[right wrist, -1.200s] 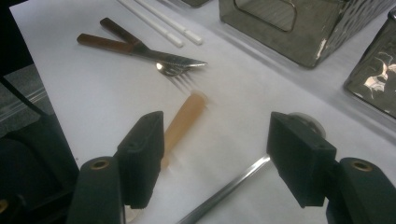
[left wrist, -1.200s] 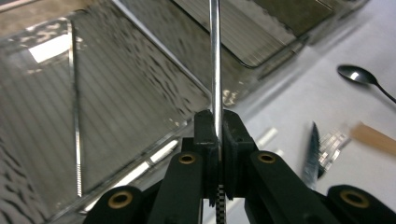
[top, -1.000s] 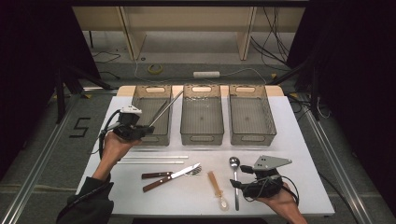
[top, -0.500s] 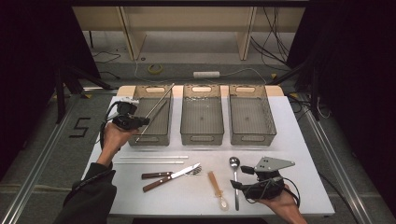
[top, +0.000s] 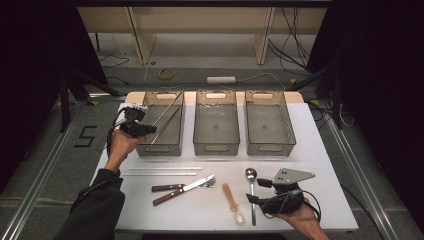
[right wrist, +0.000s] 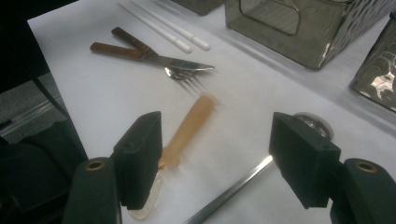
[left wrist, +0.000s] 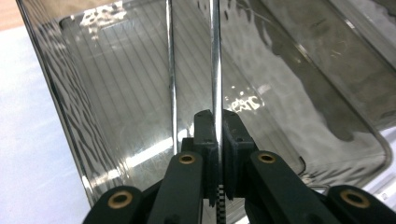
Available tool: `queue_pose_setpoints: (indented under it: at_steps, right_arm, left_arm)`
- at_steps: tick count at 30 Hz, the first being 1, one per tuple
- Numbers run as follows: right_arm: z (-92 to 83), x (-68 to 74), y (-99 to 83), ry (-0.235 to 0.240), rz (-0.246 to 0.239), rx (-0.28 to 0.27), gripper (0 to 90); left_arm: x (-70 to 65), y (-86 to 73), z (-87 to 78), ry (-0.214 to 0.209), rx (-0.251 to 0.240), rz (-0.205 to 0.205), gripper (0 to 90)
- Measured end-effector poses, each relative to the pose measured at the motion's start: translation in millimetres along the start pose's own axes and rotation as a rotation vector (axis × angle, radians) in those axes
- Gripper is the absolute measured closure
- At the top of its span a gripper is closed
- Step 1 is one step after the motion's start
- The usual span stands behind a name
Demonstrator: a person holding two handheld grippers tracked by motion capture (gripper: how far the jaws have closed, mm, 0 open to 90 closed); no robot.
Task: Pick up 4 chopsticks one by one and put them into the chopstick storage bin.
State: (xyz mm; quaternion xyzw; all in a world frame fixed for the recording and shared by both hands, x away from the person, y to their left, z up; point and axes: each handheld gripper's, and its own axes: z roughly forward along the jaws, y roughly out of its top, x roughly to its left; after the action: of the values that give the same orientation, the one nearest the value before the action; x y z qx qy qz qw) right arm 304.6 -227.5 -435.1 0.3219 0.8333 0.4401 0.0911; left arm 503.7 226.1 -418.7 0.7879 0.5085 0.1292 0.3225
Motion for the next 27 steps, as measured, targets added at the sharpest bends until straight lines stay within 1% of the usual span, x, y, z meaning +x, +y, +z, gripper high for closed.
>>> queue_pose_setpoints:
  at_steps: [4, 6, 7, 10, 12, 13, 15, 16, 18, 19, 21, 23, 25, 27]
  right_arm:
    - [-0.2, 0.0, 0.1, 0.000, 0.000, 0.000, 35.7]
    - [-0.3, -0.1, 0.1, 0.000, 0.000, 0.003, 35.7]
    - [-0.2, -0.1, 0.1, -0.001, -0.002, 0.003, 35.7]
    - [-0.2, -0.4, 0.0, 0.000, -0.002, 0.003, 35.7]
    - [-0.3, -0.5, 0.0, 0.000, -0.002, 0.002, 35.9]
    - [-0.4, -0.4, 0.1, 0.001, -0.002, 0.002, 35.9]
    - [-0.4, -0.2, 0.2, 0.001, -0.002, 0.002, 35.9]
    - [-0.5, -0.1, 0.3, 0.002, -0.002, 0.002, 35.9]
    - [-0.8, 0.3, 0.4, 0.001, -0.005, 0.004, 36.2]
    - [-1.0, 0.4, 0.4, 0.003, -0.005, 0.005, 36.2]
    - [-1.3, 0.4, 0.3, 0.003, -0.006, 0.006, 36.2]
    - [-1.6, -0.1, 0.3, 0.002, -0.006, 0.005, 36.2]
    - [-2.0, -0.4, 0.1, 0.002, -0.002, 0.002, 36.2]
    - [-1.7, -0.6, -0.1, 0.003, 0.000, 0.002, 36.2]
  left_arm:
    - [4.4, 0.4, 5.2, 0.015, 0.023, -0.023, 85.7]
    - [5.6, 1.0, 7.1, 0.017, 0.032, -0.042, 85.6]
    - [5.8, 1.5, 7.8, 0.013, 0.039, -0.046, 85.5]
    - [5.8, 3.1, 9.7, 0.023, 0.051, -0.057, 85.3]
    - [6.0, 4.1, 11.6, 0.015, 0.065, -0.071, 85.1]
    - [6.2, 4.4, 12.6, 0.012, 0.079, -0.066, 85.0]
    - [4.7, 4.3, 14.5, 0.031, 0.071, -0.066, 84.5]
    - [4.7, 4.3, 14.5, 0.031, 0.071, -0.066, 82.9]
    - [6.4, 5.0, 13.2, 0.022, 0.048, -0.090, 78.9]
    - [6.6, 5.1, 12.2, 0.019, 0.047, -0.093, 76.5]
    - [5.9, 4.8, 8.7, 0.006, 0.042, -0.085, 72.9]
    - [4.0, 4.2, 3.6, -0.020, 0.024, -0.080, 65.2]
    - [-0.3, 3.0, -2.8, -0.040, 0.008, -0.059, 61.1]
    - [-5.7, 0.9, -10.1, -0.060, -0.020, -0.036, 54.4]
